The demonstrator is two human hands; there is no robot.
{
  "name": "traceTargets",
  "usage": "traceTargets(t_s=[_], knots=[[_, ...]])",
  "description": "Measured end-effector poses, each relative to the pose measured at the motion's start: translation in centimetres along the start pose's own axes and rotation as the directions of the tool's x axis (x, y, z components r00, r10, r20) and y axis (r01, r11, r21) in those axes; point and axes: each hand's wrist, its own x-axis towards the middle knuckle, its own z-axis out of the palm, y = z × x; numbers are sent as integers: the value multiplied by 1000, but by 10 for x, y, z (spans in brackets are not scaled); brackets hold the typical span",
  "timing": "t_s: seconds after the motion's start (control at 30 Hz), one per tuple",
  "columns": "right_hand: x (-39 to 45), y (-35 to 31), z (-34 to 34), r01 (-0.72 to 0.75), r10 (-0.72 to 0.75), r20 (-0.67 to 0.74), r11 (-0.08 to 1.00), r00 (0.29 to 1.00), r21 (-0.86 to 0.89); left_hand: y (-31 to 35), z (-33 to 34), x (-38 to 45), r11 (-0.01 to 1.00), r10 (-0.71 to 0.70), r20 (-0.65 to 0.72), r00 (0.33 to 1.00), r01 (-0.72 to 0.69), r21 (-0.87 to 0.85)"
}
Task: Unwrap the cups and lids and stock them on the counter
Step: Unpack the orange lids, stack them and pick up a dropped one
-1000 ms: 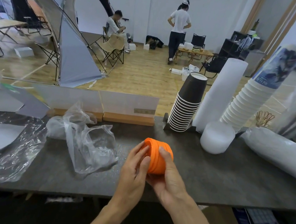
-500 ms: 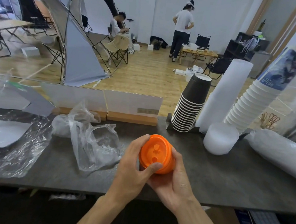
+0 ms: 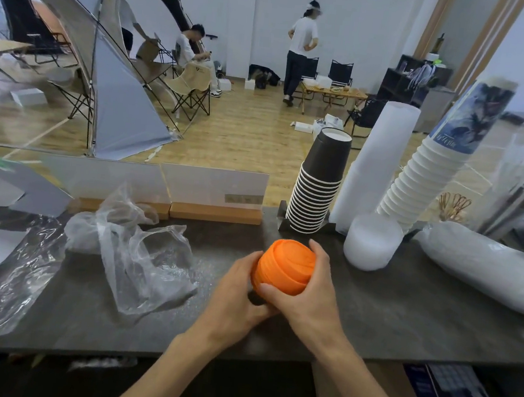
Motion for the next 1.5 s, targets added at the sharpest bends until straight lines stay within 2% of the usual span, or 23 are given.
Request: traceTargets(t_s=[0.1, 0.23, 0.6, 0.87, 0.97, 1.07, 1.13, 1.23, 1.33, 1.5], knots=[[25, 10, -5, 12, -11, 20, 998, 1000, -57, -3, 10, 25, 999, -20, -1, 1000, 20, 43], [61, 16, -20, 0, 16, 145, 994, 989, -111, -9, 13, 60, 992, -59, -12, 998, 60, 111], [90, 38, -8, 4, 4, 97, 997, 995, -83, -30, 25, 83, 966, -137, -21, 990, 139, 219], [86, 41, -2, -14, 16, 95, 1000, 995, -23, -37, 28, 80, 982, -70, -40, 997, 76, 175], [87, 41, -8, -62, 56, 54, 992, 997, 114, -33, 23, 75, 996, -47, -76, 996, 52, 69], [84, 30, -13, -134, 120, 59, 907, 991, 399, -20, 19, 73, 995, 2, -193, 981, -21, -96], [81, 21, -12, -179, 146, 104, 829, 984, 529, -13, 17, 75, 980, 35, -243, 969, -81, -184], [78, 13, -9, -220, 172, 137, 781, 976, 584, -6, 14, 79, 968, 69, -215, 974, -118, -224], [75, 9, -8, -367, 224, 293, 655, 929, 660, 2, 10, 80, 959, 38, -195, 980, -91, -270], [75, 14, -3, -529, 295, 440, 519, 848, 672, 14, 9, 88, 989, 69, -182, 981, -91, -113]])
